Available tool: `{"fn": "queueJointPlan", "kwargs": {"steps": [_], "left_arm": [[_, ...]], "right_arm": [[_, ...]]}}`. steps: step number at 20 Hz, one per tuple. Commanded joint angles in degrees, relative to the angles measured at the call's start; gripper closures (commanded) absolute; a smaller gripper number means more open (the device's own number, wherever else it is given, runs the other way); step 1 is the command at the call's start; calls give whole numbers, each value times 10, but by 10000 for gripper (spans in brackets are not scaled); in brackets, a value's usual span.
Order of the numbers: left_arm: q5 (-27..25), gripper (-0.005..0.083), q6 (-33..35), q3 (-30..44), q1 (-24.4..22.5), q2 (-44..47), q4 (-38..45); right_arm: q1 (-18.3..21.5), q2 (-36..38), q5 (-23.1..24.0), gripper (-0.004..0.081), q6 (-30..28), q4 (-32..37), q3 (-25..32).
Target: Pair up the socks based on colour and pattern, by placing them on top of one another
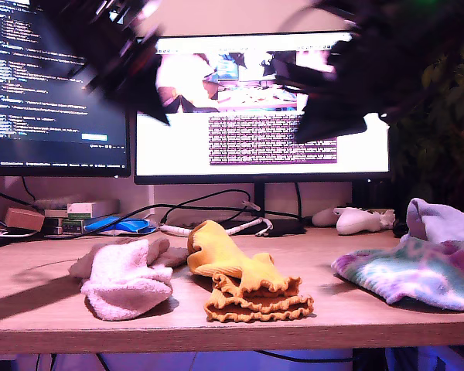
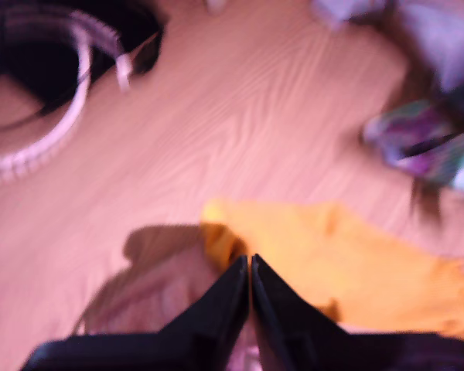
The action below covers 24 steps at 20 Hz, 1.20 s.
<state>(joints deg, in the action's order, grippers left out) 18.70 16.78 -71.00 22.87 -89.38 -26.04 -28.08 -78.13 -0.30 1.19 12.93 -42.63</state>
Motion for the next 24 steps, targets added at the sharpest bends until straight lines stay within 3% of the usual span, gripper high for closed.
{"fn": "queueJointPlan", "kwargs": {"steps": [1, 6, 13, 18, 24], "left_arm": [[-9, 796, -19, 63, -22, 52, 61], [-8, 796, -47, 200, -79, 160, 174], [-8, 796, -74, 337, -108, 281, 258], [-13, 796, -100, 391, -100, 401, 224], [-44, 796, -108, 396, -83, 553, 109]], "right_arm": [[29, -3, 0, 783, -12, 7, 2], [129, 17, -63, 783, -17, 5, 6], [182, 144, -73, 783, -31, 3, 96], [184, 282, -66, 782, -10, -64, 178], [183, 488, -40, 782, -12, -219, 185]]}}
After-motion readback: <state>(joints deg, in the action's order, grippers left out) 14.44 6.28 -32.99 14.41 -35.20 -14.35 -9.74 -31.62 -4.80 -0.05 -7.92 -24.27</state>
